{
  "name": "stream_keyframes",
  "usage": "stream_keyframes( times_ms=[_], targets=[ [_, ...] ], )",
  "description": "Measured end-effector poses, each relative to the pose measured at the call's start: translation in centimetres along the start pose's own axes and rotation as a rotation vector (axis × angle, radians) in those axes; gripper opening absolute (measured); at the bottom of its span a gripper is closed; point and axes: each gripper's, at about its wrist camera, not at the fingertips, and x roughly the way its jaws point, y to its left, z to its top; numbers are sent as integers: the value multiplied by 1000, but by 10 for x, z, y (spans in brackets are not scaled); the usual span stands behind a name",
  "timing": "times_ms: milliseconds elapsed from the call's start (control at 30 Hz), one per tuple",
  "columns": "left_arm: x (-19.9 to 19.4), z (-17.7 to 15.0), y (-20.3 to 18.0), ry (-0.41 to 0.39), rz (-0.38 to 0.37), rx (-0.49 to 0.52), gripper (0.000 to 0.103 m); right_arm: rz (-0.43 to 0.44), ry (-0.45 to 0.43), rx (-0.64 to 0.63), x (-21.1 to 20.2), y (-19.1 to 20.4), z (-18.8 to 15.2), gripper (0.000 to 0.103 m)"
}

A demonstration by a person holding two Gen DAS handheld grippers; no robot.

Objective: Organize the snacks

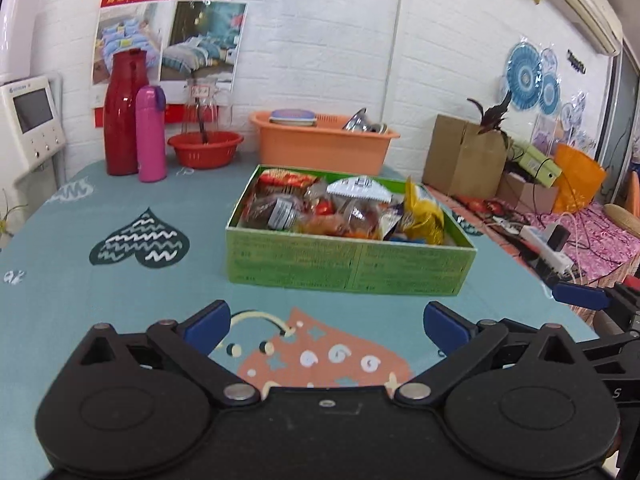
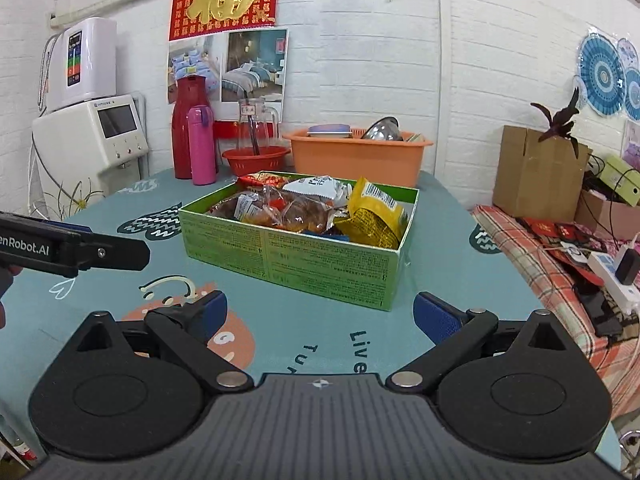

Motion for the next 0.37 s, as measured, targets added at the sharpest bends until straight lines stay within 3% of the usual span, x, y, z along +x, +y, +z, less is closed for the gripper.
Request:
stream_keyframes(
  times_ms=[367],
  targets=[
    [5, -5, -1, 1, 9, 23, 103, -21, -12, 55, 6, -7, -1, 103]
  ],
)
